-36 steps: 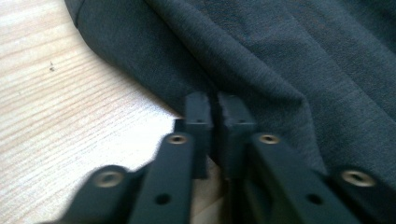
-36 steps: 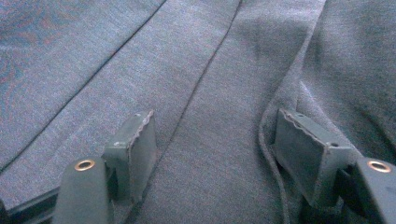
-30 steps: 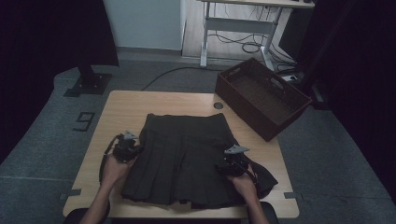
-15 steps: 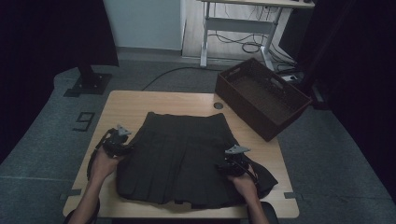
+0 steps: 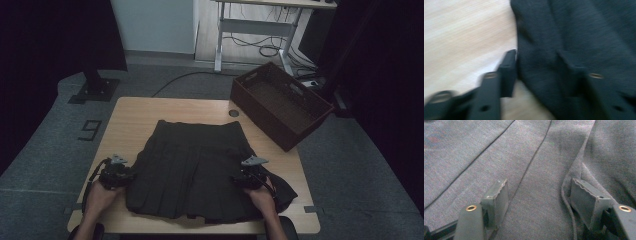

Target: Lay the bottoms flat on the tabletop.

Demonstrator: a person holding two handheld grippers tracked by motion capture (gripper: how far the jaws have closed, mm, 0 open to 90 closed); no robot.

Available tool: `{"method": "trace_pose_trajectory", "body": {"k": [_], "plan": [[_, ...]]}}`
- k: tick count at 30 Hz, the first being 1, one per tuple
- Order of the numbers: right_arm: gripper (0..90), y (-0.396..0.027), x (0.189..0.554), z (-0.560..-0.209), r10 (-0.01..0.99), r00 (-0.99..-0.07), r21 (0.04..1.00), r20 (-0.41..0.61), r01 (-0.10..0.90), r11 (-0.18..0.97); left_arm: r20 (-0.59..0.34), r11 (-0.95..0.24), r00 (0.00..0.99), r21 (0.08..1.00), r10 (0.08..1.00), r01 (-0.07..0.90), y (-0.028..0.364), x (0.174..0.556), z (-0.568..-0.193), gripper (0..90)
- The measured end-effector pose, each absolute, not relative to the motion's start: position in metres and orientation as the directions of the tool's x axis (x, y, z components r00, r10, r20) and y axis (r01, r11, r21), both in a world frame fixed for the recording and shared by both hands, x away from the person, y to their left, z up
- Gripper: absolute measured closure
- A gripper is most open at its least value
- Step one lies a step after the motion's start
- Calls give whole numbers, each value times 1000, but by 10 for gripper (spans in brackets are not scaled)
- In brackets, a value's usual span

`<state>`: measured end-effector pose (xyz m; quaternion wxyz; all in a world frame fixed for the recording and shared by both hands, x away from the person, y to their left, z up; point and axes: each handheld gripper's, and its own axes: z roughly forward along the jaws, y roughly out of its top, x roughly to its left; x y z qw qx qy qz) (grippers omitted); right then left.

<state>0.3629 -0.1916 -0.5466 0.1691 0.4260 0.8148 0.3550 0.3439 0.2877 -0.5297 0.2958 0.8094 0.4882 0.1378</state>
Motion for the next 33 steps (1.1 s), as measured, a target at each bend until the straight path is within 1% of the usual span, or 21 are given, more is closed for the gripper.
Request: {"method": "trace_pose_trajectory", "body": {"k": [1,2,3,5,7,8,9,10,11,12,13,16,20,21,23,25,27,28,31,33], "plan": [[317,-192,363,-547,815,-580,723,27,574,385,-25,-386,500,602,866,699,284,343,-527,837],[317,-191,363,-547,815,-579,723,28,574,384,13,-421,510,583,860,695,280,344,-523,858],[317,-192,363,-547,815,-579,723,27,574,384,27,-430,516,591,856,683,278,343,-514,863],[317,-192,363,-547,815,-579,724,28,574,383,26,-400,513,660,858,636,279,340,-485,867],[317,-192,363,-547,815,-579,724,28,574,383,57,-384,504,723,862,575,279,335,-451,866],[316,-192,363,-547,814,-579,725,29,573,382,73,-389,507,736,859,554,279,333,-438,860],[315,-192,363,-547,814,-580,725,29,573,382,77,-402,516,729,853,554,277,333,-428,841],[314,-192,363,-547,814,-580,725,29,573,383,74,-418,528,708,846,570,275,334,-423,770],[314,-192,363,-547,814,-580,725,29,573,383,90,-433,524,689,847,582,274,335,-421,675],[314,-192,363,-547,814,-581,726,28,571,383,121,-440,504,684,855,582,273,336,-422,623],[314,-192,363,-547,814,-581,726,29,572,382,130,-440,492,678,861,589,274,337,-426,595],[314,-192,363,-547,813,-581,728,30,570,381,66,-395,476,663,877,636,282,344,-449,499],[313,-191,363,-545,813,-582,716,26,578,391,30,-385,476,634,879,671,281,351,-483,436],[340,-191,362,-544,814,-580,709,25,584,395,28,-384,475,631,879,674,280,353,-489,426],[433,-194,360,-538,815,-579,711,31,585,390,20,-381,477,632,878,675,277,357,-500,396],[541,-199,356,-528,816,-576,731,45,576,366,18,-374,470,631,883,679,275,362,-509,398],[588,-203,353,-523,820,-570,726,48,584,363,23,-372,461,627,887,684,273,365,-516,419],[598,-204,352,-523,821,-569,724,51,587,363,27,-374,460,625,888,685,272,366,-519,438],[597,-207,350,-529,818,-572,693,56,612,381,31,-387,466,605,884,695,268,366,-529,447],[635,-209,350,-533,826,-563,662,37,633,401,10,-366,461,621,887,693,268,363,-532,477]]}}
